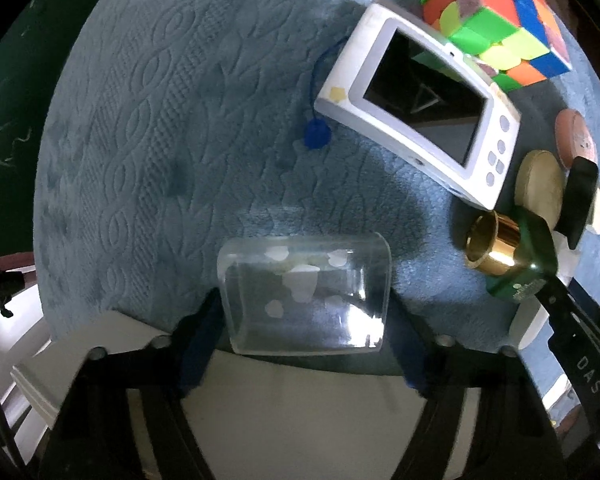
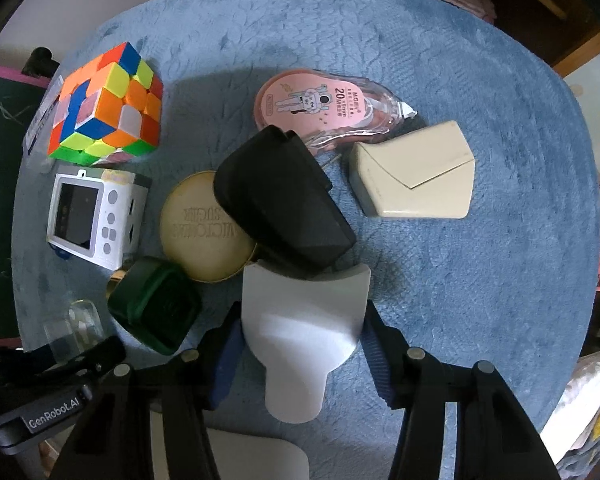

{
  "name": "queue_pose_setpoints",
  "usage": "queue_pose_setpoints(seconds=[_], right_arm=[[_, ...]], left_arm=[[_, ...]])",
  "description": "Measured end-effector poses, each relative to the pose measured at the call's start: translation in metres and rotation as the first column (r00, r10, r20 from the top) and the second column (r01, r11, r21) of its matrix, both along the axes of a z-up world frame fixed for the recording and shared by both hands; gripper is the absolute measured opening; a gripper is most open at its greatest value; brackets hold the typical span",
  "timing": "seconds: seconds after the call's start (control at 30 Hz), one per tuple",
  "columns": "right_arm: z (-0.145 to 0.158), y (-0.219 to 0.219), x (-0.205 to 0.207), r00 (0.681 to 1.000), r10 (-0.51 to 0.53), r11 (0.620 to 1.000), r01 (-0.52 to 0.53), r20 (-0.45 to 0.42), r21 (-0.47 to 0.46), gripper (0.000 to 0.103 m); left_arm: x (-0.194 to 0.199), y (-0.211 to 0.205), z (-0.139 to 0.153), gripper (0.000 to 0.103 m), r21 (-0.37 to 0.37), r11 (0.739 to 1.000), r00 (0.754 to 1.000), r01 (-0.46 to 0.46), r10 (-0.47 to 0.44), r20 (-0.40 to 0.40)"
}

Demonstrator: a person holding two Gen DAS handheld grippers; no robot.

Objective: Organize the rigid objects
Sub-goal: 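Carry the clear box with the left tool while the right tool carries the scoop over the tray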

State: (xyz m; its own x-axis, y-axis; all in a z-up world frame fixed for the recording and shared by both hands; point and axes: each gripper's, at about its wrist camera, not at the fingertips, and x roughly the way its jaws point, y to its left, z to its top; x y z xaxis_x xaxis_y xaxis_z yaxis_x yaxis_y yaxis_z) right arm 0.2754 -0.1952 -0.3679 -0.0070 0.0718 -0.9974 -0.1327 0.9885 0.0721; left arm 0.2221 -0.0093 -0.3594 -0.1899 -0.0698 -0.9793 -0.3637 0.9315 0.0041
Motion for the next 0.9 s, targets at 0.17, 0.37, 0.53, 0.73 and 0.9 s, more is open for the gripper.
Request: queue_pose_setpoints(seconds=[0.17, 0.37, 0.53, 0.73, 0.9], right_arm=[[0.0, -0.003, 0.0, 1.0, -0.023, 0.999, 0.023, -0.007, 0.034, 0.055], [0.008, -0.01, 0.002, 0.998, -0.056, 0.993, 0.057, -0.008, 0.101, 0.055], [0.029, -0.02, 0.006, 0.996, -0.082, 0.987, 0.079, 0.019, 0.137, 0.055], [0.07, -0.036, -0.005, 0.986, -0.139, 0.974, 0.121, 0.087, 0.191, 0.055], [0.116, -0.046, -0.023, 0.968, -0.174, 0.968, 0.134, 0.181, 0.213, 0.055]], left_arm=[[-0.001, 0.005, 0.003, 0.064, -0.005, 1.0, 1.0, 0.009, -0.009, -0.007], [-0.002, 0.009, 0.022, 0.064, -0.007, 1.0, 0.998, 0.022, -0.021, 0.052], [-0.002, 0.008, 0.058, 0.064, 0.013, 0.998, 0.985, 0.058, -0.059, 0.16], [-0.012, 0.011, 0.116, 0.064, 0.025, 0.994, 0.94, 0.105, -0.107, 0.323], [-0.027, 0.0, 0.171, 0.064, 0.042, 0.985, 0.881, 0.165, -0.166, 0.444]])
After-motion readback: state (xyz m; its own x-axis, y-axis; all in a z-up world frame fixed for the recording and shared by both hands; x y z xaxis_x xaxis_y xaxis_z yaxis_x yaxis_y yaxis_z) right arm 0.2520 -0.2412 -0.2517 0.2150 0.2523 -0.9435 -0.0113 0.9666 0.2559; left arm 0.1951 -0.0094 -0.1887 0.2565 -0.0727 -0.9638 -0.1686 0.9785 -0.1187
